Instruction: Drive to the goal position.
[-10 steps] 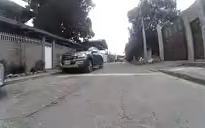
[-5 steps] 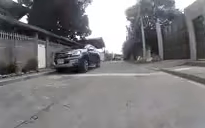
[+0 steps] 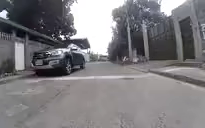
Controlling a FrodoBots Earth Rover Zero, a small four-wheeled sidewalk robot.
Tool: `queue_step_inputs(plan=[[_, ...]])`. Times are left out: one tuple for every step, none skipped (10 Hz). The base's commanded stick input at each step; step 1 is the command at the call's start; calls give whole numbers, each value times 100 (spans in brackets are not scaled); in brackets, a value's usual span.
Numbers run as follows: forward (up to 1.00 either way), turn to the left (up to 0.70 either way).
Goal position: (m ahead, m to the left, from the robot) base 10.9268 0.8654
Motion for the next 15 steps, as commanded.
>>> queue_step_inputs(plan=[[100, -37], [100, -37], [100, 3], [100, 3], [100, 3], [100, 3], [100, 3], [100, 3], [100, 3], [100, 3], [100, 3], [100, 3], [100, 3], [100, 3], [100, 3]])
